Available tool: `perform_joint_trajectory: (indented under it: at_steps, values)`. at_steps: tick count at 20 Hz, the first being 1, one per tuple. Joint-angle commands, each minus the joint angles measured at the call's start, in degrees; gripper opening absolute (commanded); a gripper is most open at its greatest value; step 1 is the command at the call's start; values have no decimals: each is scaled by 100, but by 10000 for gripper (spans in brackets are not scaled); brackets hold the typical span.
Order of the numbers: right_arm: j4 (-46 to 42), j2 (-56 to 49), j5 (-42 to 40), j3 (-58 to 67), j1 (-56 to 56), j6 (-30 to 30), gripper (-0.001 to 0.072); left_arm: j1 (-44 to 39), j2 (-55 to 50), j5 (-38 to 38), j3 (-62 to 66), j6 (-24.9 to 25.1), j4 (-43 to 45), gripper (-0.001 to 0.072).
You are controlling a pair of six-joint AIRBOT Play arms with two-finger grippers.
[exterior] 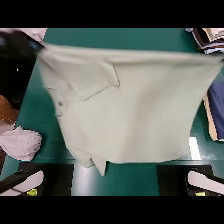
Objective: Fold the shirts.
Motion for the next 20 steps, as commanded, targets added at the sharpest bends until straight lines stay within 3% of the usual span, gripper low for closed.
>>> perform_joint_trajectory:
  at_steps: [1,3,5,8,12,15,20]
  values:
    - [4,-1062,-201,-850,35,-94,22,-234,-1364,717,-695,863,136,29]
    - [26,-1574,-706,-859,81,-109,22,-310,-2061,1462,-507,846,-55,29]
    - [599,-2057,-1204,-457,74,-107,22,-323,-2544,2098,-107,850,-433,28]
    - [1049,-2511,-1718,302,76,-109,22,-313,-2717,2734,304,857,-490,29]
    - [988,-2538,-1582,608,136,-109,21,-105,-2695,1810,452,857,-181,28]
    - [938,-2267,-1565,-127,168,-181,21,-57,-2699,962,271,758,905,28]
    - [704,-1956,-2293,-1676,529,-195,21,-74,-2699,1283,-833,723,1067,29]
